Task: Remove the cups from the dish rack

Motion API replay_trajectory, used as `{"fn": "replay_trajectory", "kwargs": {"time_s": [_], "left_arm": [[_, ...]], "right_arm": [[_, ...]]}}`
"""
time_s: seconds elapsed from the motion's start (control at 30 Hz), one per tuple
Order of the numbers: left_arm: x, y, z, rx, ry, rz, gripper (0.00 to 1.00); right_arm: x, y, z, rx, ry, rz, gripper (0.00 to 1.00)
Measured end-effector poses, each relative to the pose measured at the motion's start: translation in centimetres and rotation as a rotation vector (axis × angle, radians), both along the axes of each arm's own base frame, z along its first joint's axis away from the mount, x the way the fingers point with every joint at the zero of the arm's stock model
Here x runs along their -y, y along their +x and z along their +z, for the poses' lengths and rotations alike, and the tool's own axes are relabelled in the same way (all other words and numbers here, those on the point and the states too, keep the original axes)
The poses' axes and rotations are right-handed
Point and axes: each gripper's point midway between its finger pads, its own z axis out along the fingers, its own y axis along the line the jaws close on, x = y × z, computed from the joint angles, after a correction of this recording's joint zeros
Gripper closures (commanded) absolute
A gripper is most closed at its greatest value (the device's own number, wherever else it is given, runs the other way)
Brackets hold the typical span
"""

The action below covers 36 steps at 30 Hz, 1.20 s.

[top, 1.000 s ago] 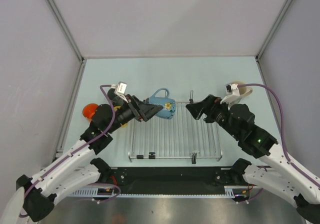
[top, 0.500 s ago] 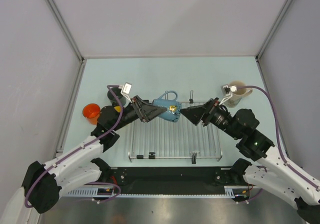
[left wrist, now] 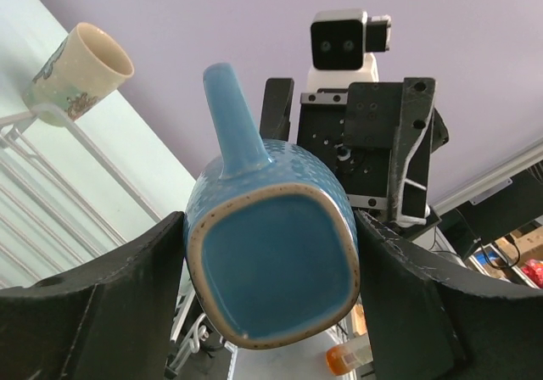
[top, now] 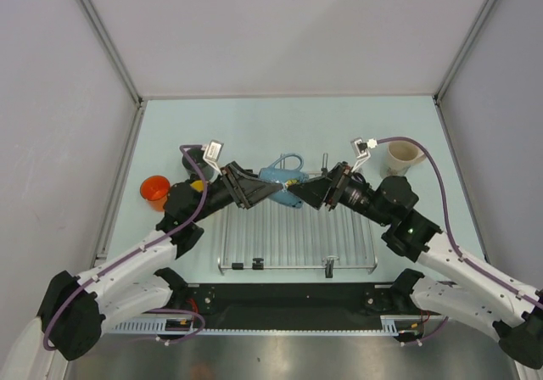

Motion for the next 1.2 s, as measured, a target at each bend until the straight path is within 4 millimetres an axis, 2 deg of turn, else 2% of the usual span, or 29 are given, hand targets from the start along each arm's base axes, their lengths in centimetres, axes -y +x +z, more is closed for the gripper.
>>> {"fn": "replay_trajectory", "kwargs": {"time_s": [0.1, 0.17, 0.3, 0.43, 0.57, 0.6, 0.77, 1.0, 1.03, 1.07, 1.13, 1.17, 1.2], "left_arm": [[0.0, -0.1, -0.8, -0.02, 0.002, -0.004, 1.0], [0.0, -0.1, -1.3, -0.035, 0.004, -0.005, 1.0], [-0.1, -0.2, -1.4, -0.034, -0.004, -0.007, 1.0], [-0.1, -0.3, -1.0, -0.028, -0.019, -0.01, 1.0], [-0.1, -0.4, -1.1, -0.025, -0.024, -0.018, 1.0], [-0.1, -0.5, -1.1, -0.026, -0.027, -0.019, 1.0], [-0.2, -0.7, -0.5, -0.012, -0.053, -0.031, 1.0], [-0.1, -0.6, -0.9, -0.023, -0.04, -0.032, 0.97], [0.0, -0.6, -1.0, -0.027, -0.036, -0.034, 0.95], [0.0, -0.6, -1.0, -0.029, -0.029, -0.036, 0.85], [0.2, -0.7, -1.0, -0.031, -0.015, -0.046, 0.72], [0.3, -0.8, -0.9, -0.032, -0.009, -0.052, 0.52], [0.4, -1.0, -0.8, -0.03, -0.001, -0.062, 0.41]], "right_arm": [[-0.7, 0.3, -0.1, 0.0, 0.008, 0.012, 0.27], [-1.0, 0.6, -0.3, -0.006, 0.009, 0.017, 0.35], [-1.4, 0.9, -0.3, -0.016, 0.019, 0.017, 0.45], [-1.4, 1.2, 0.1, -0.012, 0.038, 0.005, 0.71], [-1.8, 1.1, 0.8, -0.019, 0.077, 0.017, 0.89], [-1.8, 1.1, 0.8, -0.022, 0.08, 0.021, 1.0], [-2.2, 0.7, 1.5, -0.028, 0.116, 0.054, 1.0], [-2.1, 0.6, 1.3, -0.041, 0.109, 0.052, 1.0], [-2.0, 0.6, 1.2, -0.043, 0.105, 0.049, 1.0], [-1.9, 0.6, 1.1, -0.044, 0.099, 0.046, 1.0], [-1.6, 0.3, 1.1, -0.044, 0.093, 0.04, 1.0], [-1.4, 0.2, 1.2, -0.043, 0.09, 0.037, 1.0], [-1.3, 0.1, 1.2, -0.041, 0.087, 0.034, 1.0]]}}
